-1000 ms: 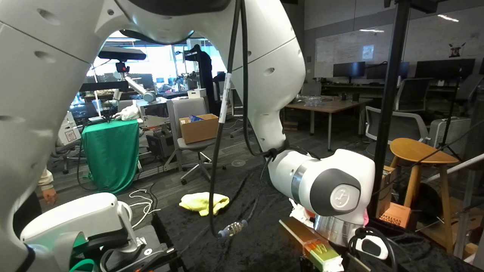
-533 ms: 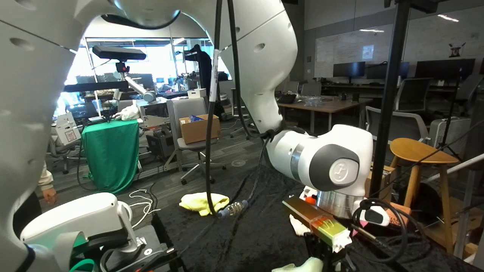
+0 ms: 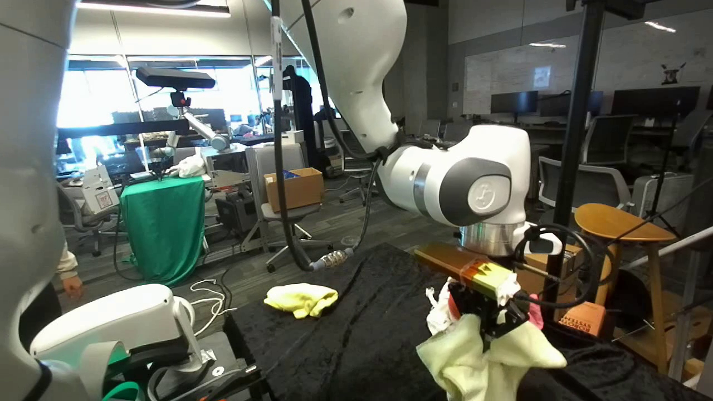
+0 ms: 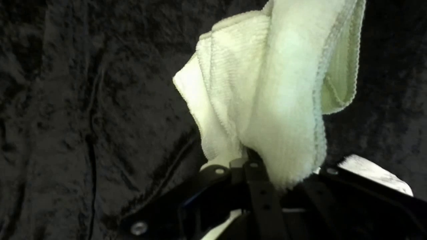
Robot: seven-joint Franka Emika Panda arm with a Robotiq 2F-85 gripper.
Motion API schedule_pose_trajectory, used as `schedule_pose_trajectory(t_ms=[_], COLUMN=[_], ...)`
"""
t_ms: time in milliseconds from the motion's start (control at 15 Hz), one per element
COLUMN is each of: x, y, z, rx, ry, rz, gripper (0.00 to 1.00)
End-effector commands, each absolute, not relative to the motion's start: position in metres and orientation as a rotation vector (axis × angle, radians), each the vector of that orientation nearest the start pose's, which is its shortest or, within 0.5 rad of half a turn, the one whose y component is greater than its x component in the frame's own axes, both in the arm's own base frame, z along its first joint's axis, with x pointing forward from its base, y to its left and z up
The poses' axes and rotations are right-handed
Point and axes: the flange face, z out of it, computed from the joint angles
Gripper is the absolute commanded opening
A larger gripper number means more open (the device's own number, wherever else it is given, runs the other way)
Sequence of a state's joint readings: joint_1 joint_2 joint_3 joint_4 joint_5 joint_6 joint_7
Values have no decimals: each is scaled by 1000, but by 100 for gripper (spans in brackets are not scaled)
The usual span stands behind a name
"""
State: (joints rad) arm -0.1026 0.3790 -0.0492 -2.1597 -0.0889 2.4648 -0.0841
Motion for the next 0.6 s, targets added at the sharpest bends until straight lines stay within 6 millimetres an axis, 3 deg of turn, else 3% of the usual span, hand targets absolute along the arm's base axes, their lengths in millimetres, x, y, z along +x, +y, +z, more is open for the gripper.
schedule_pose_trajectory(t_ms=[0,533], x=[562,600], y=[-58,16], z=[250,307], rx=[-3182,-3171], ry=[-108,-278], rz=[-18,-224], gripper=[3,3])
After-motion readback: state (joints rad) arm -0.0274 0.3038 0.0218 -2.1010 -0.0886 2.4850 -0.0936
